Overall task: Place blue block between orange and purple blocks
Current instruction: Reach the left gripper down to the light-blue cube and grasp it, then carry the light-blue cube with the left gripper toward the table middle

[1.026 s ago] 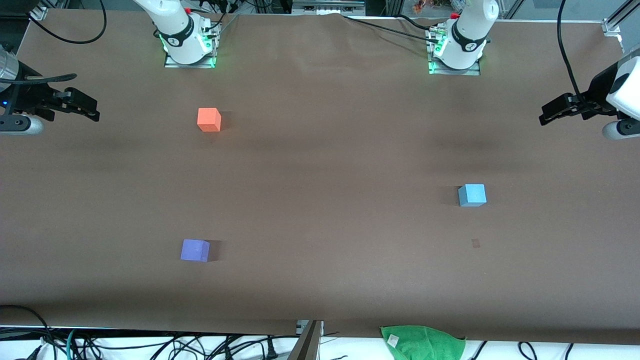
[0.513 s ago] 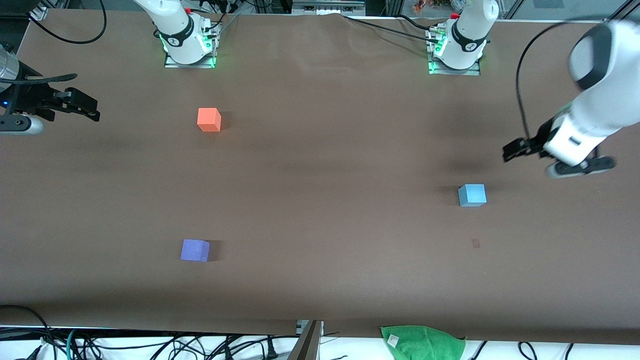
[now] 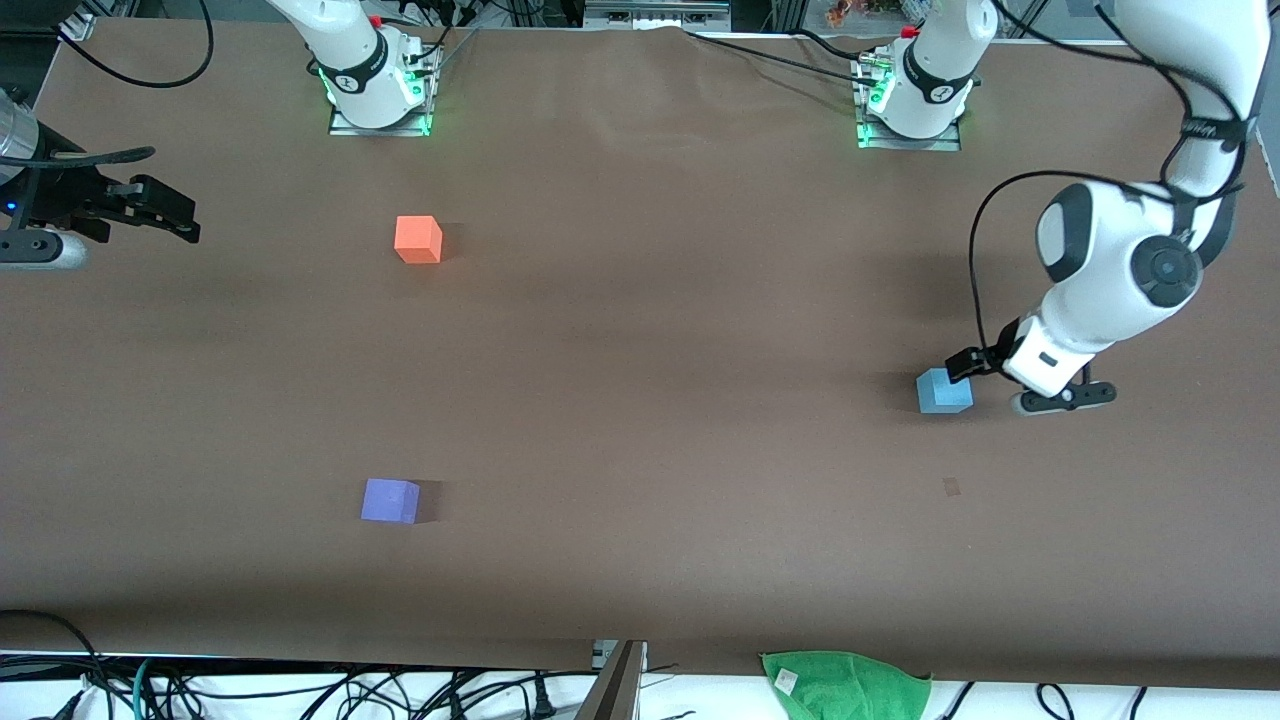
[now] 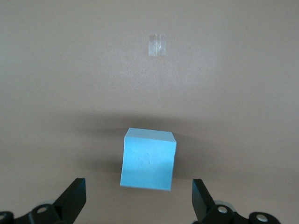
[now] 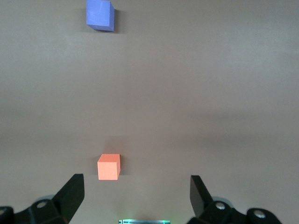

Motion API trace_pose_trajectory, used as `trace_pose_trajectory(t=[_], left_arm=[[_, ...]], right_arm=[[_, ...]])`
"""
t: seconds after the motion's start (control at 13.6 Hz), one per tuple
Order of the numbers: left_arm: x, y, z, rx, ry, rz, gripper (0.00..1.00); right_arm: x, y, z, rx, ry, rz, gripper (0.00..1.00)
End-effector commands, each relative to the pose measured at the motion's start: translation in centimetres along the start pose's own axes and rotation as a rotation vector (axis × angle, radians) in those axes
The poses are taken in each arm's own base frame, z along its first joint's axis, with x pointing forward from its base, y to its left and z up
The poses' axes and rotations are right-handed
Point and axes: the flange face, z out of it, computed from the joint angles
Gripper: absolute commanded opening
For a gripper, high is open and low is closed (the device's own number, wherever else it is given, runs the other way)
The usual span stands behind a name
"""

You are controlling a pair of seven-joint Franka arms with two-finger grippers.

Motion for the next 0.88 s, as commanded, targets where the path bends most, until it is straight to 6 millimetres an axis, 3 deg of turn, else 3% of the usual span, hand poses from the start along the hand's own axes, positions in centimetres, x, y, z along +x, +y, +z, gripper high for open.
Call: trace_pose_trajectory(t=[0.0, 0.37, 0.59, 0.73, 0.81], left_arm=[[0.6, 0.5, 3.7, 0.036, 0.008, 0.044, 1.0], [0.3, 0.8, 5.1, 0.035, -0.011, 0.041, 1.0], [0.1, 1.3, 7.1, 0.028, -0.017, 0.05, 0.98], [0.1, 1.3, 7.3, 0.028, -0.02, 0.049, 0.81], [0.2, 1.3, 7.2, 0.028, -0.018, 0.048, 0.63]], right_arm=[[0.0, 0.2, -0.5, -0.004, 0.01, -0.011, 1.0], [0.0, 0.2, -0.5, -0.003, 0.01, -0.011, 1.0], [0.0, 0.2, -0.5, -0.003, 0.01, -0.011, 1.0], [0.1, 0.3, -0.5, -0.003, 0.012, -0.01, 1.0], [0.1, 0.2, -0.5, -0.003, 0.012, -0.011, 1.0]])
